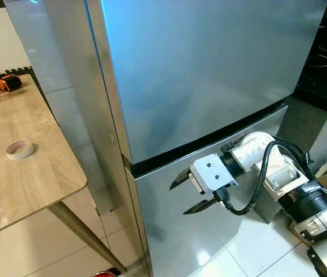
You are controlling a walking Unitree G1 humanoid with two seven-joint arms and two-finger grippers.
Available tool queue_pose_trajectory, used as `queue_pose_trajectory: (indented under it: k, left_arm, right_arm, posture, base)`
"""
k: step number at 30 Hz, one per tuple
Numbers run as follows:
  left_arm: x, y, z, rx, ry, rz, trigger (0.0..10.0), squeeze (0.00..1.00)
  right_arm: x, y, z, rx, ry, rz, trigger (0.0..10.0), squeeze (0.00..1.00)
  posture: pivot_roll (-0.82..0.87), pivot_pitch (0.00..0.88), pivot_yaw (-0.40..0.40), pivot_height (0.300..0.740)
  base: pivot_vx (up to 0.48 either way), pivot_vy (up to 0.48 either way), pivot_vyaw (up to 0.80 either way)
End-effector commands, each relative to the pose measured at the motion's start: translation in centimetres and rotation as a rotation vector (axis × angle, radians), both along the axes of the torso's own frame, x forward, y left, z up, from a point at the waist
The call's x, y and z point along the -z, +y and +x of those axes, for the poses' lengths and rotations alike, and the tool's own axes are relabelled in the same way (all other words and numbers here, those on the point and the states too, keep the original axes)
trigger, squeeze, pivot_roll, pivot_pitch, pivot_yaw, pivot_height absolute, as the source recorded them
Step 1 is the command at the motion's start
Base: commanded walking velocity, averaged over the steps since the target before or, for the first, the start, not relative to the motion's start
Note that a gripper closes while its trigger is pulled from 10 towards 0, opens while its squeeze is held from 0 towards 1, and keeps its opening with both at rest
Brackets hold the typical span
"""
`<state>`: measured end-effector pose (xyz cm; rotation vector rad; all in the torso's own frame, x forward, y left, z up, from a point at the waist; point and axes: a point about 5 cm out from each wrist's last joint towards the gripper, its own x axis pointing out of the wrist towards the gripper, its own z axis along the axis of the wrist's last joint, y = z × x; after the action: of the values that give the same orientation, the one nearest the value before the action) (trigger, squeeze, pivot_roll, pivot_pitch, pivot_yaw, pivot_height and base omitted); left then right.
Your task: Restocking fridge
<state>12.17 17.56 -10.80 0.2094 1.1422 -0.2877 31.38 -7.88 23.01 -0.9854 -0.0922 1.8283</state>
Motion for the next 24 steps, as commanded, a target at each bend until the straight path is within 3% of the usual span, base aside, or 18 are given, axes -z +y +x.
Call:
queue_pose_trajectory:
  k: [1,4,24]
  left_arm:
    - [0.7,0.8,-2.6,0.0,0.101,0.028,10.0,0.0]
    - [0.7,0.8,-2.6,0.0,0.1,0.028,10.0,0.0]
    - [0.7,0.8,-2.5,-0.002,0.1,0.029,10.0,0.0]
  right_arm:
    - [-0.5,0.3,0.1,0.014,-0.01,0.05,10.0,0.0]
    - [-0.4,0.5,1.2,0.098,-0.086,0.04,10.0,0.0]
    - [-0.3,0.0,3.5,0.307,-0.183,0.016,10.0,0.0]
  posture:
    - [-0.08,0.03,0.001,0.74]
    - [-0.09,0.03,0.002,0.74]
    - [-0.09,0.04,0.001,0.74]
  base:
    - [0.0,0.0,0.0]
    - [0.0,0.0,0.0]
    - [0.0,0.0,0.0]
